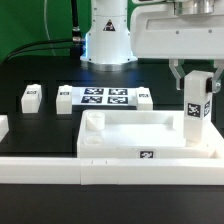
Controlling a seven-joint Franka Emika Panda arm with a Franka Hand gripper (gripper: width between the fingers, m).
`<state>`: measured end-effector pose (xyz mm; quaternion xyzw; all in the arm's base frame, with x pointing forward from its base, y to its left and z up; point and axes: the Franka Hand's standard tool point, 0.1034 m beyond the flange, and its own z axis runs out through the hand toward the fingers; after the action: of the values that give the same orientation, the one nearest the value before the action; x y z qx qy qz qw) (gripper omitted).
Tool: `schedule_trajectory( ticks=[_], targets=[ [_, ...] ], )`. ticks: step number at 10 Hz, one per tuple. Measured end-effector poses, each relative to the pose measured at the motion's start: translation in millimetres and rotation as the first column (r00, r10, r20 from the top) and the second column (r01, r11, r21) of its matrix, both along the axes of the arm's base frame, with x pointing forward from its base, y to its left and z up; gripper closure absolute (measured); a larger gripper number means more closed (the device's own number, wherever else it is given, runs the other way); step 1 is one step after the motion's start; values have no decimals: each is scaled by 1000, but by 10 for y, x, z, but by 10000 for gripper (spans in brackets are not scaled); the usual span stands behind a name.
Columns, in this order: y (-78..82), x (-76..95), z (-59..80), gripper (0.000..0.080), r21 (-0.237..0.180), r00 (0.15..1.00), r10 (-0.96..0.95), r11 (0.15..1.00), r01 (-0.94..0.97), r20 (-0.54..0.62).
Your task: Assemble desk
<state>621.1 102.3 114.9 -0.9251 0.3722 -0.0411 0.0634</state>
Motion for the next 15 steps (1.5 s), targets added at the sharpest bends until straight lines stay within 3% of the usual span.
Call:
schedule_trajectory(
  ticks=[4,5,9,10,11,12,13,14,15],
  targets=[
    [32,-3,-8,508,63,965,-261,963,263,-34],
    [24,1,-13,508,100,924,-378,919,381,-53],
    [137,2,-20,508,157,719,-677,702,695,-155],
    [158,-2,-21,418,159,693,-701,675,721,-168],
    [165,-3,-21,418,159,696,-698,678,718,-168],
    [165,-7,-21,282,157,732,-663,715,681,-158],
    [167,-2,-10,282,156,771,-619,756,636,-148],
    [169,-1,-9,174,157,787,-601,771,617,-142],
    [169,-5,-13,155,157,815,-564,800,579,-131]
  ],
)
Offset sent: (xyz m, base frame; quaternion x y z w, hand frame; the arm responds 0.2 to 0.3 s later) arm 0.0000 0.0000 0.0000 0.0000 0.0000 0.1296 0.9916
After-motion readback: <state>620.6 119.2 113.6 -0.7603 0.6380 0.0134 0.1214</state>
